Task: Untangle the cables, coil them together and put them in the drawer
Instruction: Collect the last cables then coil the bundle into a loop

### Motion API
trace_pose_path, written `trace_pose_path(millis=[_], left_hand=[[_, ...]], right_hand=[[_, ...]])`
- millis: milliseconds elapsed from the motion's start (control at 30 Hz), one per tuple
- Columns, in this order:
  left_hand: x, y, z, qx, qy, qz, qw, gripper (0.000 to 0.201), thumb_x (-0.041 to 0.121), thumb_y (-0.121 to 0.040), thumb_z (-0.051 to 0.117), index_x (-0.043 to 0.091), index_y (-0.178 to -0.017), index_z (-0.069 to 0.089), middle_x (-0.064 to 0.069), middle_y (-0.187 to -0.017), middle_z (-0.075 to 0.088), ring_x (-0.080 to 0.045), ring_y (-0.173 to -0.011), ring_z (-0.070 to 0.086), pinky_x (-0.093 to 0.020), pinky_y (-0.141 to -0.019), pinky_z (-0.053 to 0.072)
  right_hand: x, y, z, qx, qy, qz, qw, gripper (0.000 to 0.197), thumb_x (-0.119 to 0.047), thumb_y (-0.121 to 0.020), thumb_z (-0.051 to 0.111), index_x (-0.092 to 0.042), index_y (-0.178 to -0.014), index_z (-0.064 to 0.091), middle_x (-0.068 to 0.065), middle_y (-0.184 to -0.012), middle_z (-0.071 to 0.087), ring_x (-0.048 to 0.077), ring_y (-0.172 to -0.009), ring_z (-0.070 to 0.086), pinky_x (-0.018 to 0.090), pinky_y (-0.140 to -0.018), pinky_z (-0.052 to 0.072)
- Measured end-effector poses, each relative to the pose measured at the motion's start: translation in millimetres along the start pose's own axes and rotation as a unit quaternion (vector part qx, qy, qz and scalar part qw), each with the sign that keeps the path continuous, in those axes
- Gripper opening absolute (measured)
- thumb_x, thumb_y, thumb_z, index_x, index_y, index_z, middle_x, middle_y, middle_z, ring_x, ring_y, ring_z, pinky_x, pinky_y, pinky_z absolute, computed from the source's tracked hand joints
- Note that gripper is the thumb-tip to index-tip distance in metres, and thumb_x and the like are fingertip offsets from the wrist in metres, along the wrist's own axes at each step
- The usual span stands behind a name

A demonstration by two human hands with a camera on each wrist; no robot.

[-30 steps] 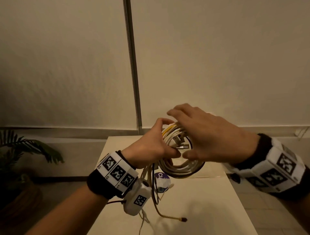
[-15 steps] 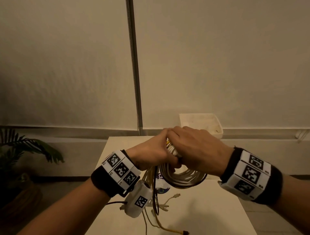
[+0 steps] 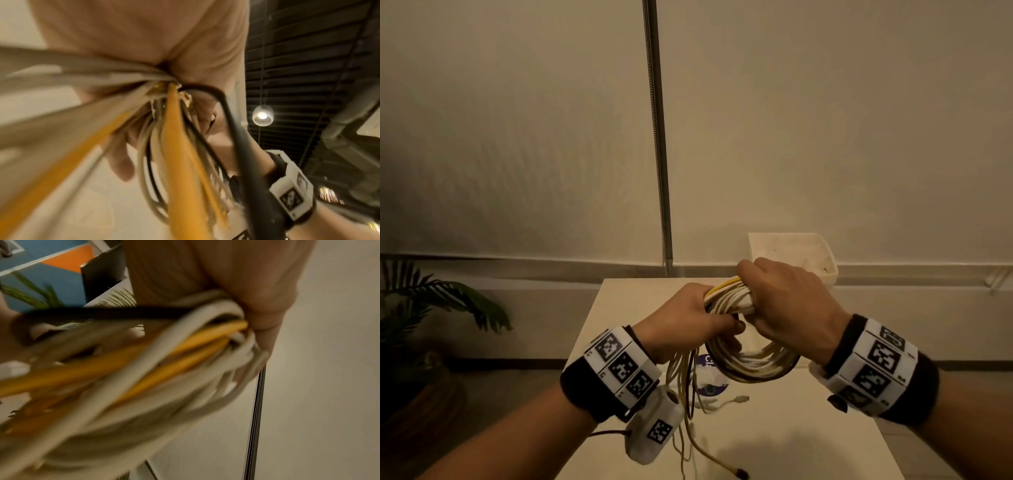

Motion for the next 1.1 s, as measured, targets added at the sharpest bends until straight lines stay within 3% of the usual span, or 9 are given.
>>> trace_pose_path(millis=[100,233,400,600,700,800,900,1000,1100], left_hand=[[-3,-4,1,0.0,-0.02,0.007,1.0,0.02,0.0,-0.089,0.064,0.008,-0.107,0.063,-0.022,-0.088,0.07,-0.033,-0.072,0.072,-0.047,-0.076,0.061],[3,-7,5,-0.002,-0.082,0.018,0.996,0.024,0.003,-0.087,0.063,0.011,-0.109,0.062,-0.017,-0.089,0.07,-0.029,-0.069,0.071,-0.049,-0.071,0.061],[28,-12,8,-0.007,-0.173,0.052,0.984,0.03,0.006,-0.082,0.069,0.017,-0.109,0.062,0.0,-0.09,0.071,-0.016,-0.067,0.072,-0.037,-0.066,0.062],[31,-13,0,0.033,-0.125,0.057,0.99,0.058,0.009,-0.078,0.075,0.018,-0.128,0.048,-0.004,-0.104,0.069,-0.016,-0.066,0.073,-0.039,-0.067,0.062],[21,-15,-5,0.045,-0.073,0.046,0.995,0.065,0.013,-0.063,0.08,0.025,-0.119,0.05,0.0,-0.106,0.068,-0.018,-0.086,0.072,-0.045,-0.078,0.06],[8,-17,-4,0.017,-0.071,0.026,0.997,0.064,0.016,-0.062,0.08,0.024,-0.12,0.053,0.0,-0.111,0.067,-0.02,-0.096,0.068,-0.046,-0.086,0.058],[1,-12,2,-0.063,0.009,0.032,0.997,0.048,-0.001,-0.072,0.077,0.014,-0.115,0.059,-0.011,-0.101,0.07,-0.039,-0.095,0.068,-0.05,-0.088,0.057],[5,-10,0,-0.027,0.088,0.057,0.994,0.02,-0.009,-0.081,0.067,0.01,-0.089,0.063,-0.011,-0.077,0.066,-0.046,-0.082,0.068,-0.06,-0.086,0.054],[13,-18,-2,0.097,0.123,0.091,0.983,0.025,-0.013,-0.083,0.059,0.012,-0.085,0.063,-0.005,-0.062,0.062,-0.027,-0.053,0.062,-0.052,-0.068,0.059]], right_hand=[[7,6,9,-0.08,-0.042,-0.01,0.996,0.056,-0.042,-0.077,0.069,-0.023,-0.121,0.041,-0.003,-0.117,0.049,0.016,-0.094,0.048,0.035,-0.076,0.052],[-4,5,-3,-0.095,-0.035,-0.064,0.993,0.09,-0.046,-0.071,0.073,-0.023,-0.144,0.026,-0.004,-0.144,0.034,0.018,-0.124,0.041,0.032,-0.102,0.043],[-2,-9,7,-0.145,-0.112,-0.028,0.983,0.068,-0.03,-0.067,0.077,-0.03,-0.125,0.041,-0.004,-0.104,0.064,0.018,-0.09,0.062,0.038,-0.074,0.056],[2,-10,-2,-0.08,-0.146,-0.036,0.985,0.093,-0.02,-0.069,0.079,-0.034,-0.142,0.022,-0.002,-0.117,0.066,0.015,-0.076,0.066,0.031,-0.067,0.059],[2,-8,2,-0.06,-0.169,-0.021,0.984,0.095,-0.026,-0.069,0.081,-0.034,-0.143,0.021,-0.003,-0.125,0.064,0.018,-0.086,0.069,0.034,-0.074,0.06],[2,-7,11,-0.079,-0.158,-0.014,0.984,0.094,-0.029,-0.071,0.081,-0.029,-0.146,0.023,-0.002,-0.128,0.062,0.019,-0.101,0.065,0.032,-0.085,0.056],[19,-7,13,-0.085,-0.155,0.027,0.984,0.099,-0.024,-0.07,0.077,-0.032,-0.15,0.019,0.002,-0.117,0.067,0.017,-0.09,0.066,0.032,-0.078,0.057],[32,-10,1,-0.038,-0.19,0.053,0.98,0.079,-0.028,-0.066,0.068,-0.031,-0.14,0.041,-0.001,-0.123,0.065,0.02,-0.102,0.063,0.039,-0.085,0.054],[39,-16,-13,0.032,-0.234,0.08,0.968,0.029,-0.021,-0.068,0.069,-0.024,-0.097,0.066,-0.004,-0.083,0.07,0.015,-0.076,0.065,0.031,-0.065,0.051]])
Point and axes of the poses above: each hand's wrist, its own y-axis away from the middle knuckle, its own z-axis out of the palm, x = y × z, the point moved 8 cm from there along -y, towards the middle knuckle
